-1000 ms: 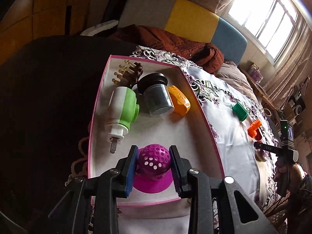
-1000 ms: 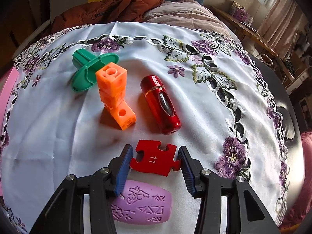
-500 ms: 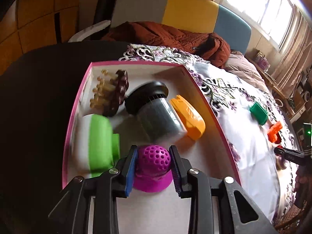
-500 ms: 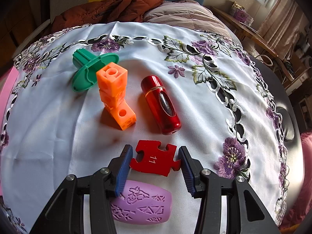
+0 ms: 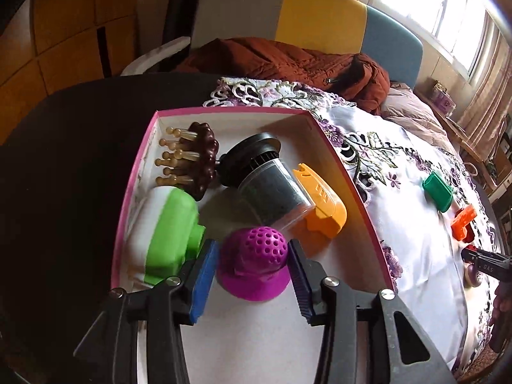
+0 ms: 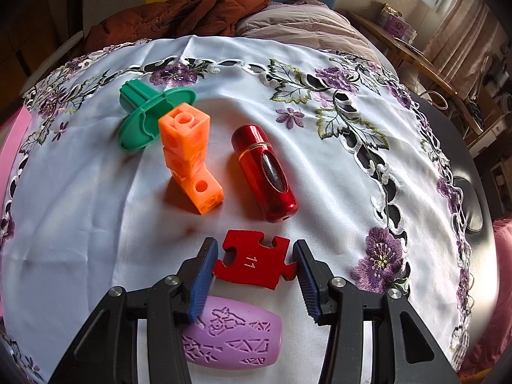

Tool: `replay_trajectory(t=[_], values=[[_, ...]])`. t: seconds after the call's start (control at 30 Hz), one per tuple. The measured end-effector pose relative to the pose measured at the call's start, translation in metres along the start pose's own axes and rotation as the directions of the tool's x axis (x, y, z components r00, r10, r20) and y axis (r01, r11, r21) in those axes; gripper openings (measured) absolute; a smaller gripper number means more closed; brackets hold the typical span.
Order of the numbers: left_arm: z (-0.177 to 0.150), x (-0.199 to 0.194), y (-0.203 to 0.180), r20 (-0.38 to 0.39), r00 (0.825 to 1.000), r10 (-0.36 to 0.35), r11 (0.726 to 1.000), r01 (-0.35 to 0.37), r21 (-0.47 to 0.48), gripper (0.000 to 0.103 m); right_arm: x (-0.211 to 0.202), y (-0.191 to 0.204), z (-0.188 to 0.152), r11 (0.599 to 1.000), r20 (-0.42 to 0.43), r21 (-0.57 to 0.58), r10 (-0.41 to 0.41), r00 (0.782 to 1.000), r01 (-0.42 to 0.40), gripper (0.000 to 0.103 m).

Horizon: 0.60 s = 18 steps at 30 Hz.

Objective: Organize rigid objects
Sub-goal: 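Lower the magenta mesh cup into the tray and open the left gripper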

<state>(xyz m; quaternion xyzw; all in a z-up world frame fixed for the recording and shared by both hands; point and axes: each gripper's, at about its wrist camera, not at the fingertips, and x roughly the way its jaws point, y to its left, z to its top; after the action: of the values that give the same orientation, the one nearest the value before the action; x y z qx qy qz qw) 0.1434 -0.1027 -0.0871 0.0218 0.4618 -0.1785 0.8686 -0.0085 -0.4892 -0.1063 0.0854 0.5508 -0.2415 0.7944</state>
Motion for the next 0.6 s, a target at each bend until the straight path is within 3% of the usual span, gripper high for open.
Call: replay_trajectory(t=[0.33, 0.6], values=[[-0.017, -0.056, 0.0, 0.131, 0.988, 0.085, 0.996, -0.085, -0.008, 0.046, -0.002, 0.003, -0.001, 1.0, 0.011, -0.019, -0.017, 1.0, 0.017, 0.049], [-0.037, -0.078, 0.014, 0.127, 0.983, 0.132, 0.99, -0.123, -0.07, 0.046, -0.004, 0.007, -0.002, 0.999, 0.023, -0.038, -0.034, 0.999, 0.035, 0.049]])
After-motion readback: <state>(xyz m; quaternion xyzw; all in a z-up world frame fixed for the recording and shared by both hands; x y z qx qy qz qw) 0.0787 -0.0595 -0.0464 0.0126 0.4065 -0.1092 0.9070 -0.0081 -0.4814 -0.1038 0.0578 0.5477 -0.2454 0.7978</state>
